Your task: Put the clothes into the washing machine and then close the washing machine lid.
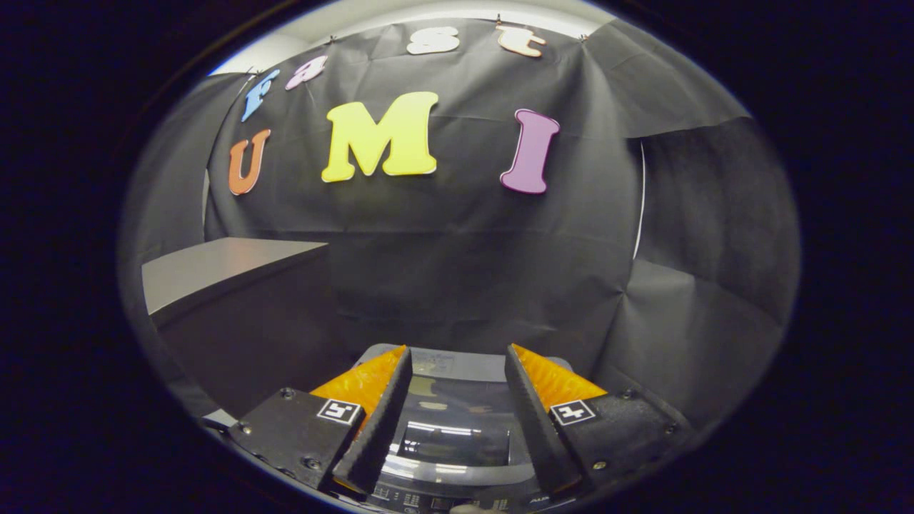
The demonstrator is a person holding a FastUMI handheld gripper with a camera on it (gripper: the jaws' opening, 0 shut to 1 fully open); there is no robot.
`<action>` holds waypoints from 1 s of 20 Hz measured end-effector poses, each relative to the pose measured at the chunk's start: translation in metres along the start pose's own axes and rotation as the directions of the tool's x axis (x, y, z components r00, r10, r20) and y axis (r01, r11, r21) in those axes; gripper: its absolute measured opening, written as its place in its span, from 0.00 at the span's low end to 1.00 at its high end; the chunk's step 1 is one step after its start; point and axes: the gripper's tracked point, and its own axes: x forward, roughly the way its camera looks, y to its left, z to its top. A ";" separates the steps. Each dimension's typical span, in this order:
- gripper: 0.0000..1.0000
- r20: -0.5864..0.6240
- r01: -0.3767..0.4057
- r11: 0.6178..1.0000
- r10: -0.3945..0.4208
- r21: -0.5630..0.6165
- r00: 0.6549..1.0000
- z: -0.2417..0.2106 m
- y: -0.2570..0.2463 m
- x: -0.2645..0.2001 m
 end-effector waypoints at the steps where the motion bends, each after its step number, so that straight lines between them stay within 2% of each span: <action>1: 0.82 -0.011 0.001 1.000 -0.001 0.004 1.000 -0.004 0.001 -0.003; 5: 0.83 -0.046 0.011 1.000 -0.011 0.000 0.999 -0.024 0.004 -0.020; 10: 0.83 -0.098 0.016 1.000 -0.018 -0.019 0.995 -0.063 0.013 -0.075; 14: 0.83 -0.129 0.071 0.997 -0.069 0.009 0.989 -0.095 0.021 -0.148; 20: 0.83 -0.117 0.155 0.987 -0.148 0.050 0.982 -0.124 0.051 -0.289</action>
